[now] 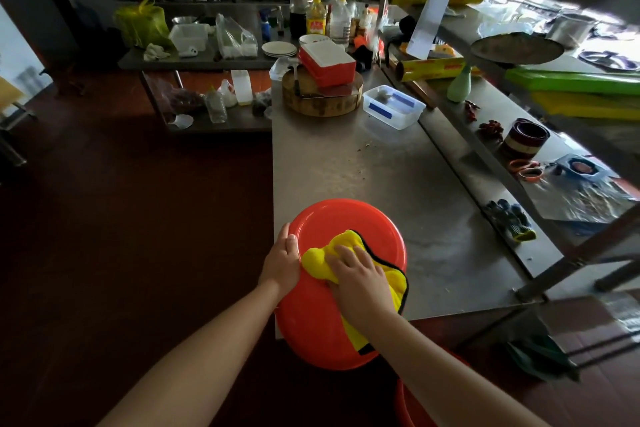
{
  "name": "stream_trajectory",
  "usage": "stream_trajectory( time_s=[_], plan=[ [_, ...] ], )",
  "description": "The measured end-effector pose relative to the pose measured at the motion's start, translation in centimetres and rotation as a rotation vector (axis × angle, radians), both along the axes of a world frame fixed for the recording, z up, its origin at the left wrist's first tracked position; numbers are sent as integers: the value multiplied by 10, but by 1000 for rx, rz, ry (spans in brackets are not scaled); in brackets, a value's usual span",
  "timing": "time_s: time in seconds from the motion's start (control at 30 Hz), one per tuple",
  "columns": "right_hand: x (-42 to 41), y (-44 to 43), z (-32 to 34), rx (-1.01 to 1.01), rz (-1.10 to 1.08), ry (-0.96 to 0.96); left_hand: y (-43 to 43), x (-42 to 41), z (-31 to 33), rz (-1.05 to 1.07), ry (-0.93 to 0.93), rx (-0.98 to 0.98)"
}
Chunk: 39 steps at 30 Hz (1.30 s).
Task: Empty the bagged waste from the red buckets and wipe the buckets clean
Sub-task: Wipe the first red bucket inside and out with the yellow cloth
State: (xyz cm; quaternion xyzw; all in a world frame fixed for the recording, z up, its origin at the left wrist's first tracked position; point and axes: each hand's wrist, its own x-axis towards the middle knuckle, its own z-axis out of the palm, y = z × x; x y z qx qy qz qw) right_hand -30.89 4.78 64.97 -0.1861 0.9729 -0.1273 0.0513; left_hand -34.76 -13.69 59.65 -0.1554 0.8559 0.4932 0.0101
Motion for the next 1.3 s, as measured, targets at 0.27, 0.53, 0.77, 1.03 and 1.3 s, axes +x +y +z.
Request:
stream_trajectory(
  time_s=[0.27,0.53,0.77,1.03,1.3],
  plan=[
    [-14,43,2,60,-134,12,5,1,3,15,-20,-12],
    [14,1,-12,21,61,7,3,1,0,20,17,55],
    [-17,-13,-6,53,65,-15,6,-3,-1,70,40,238],
    [-74,-62,10,168,-46,8,5,-6,-4,68,112,166],
    [-70,-57,10,245,15,26,3,-7,-9,79,121,176]
  ],
)
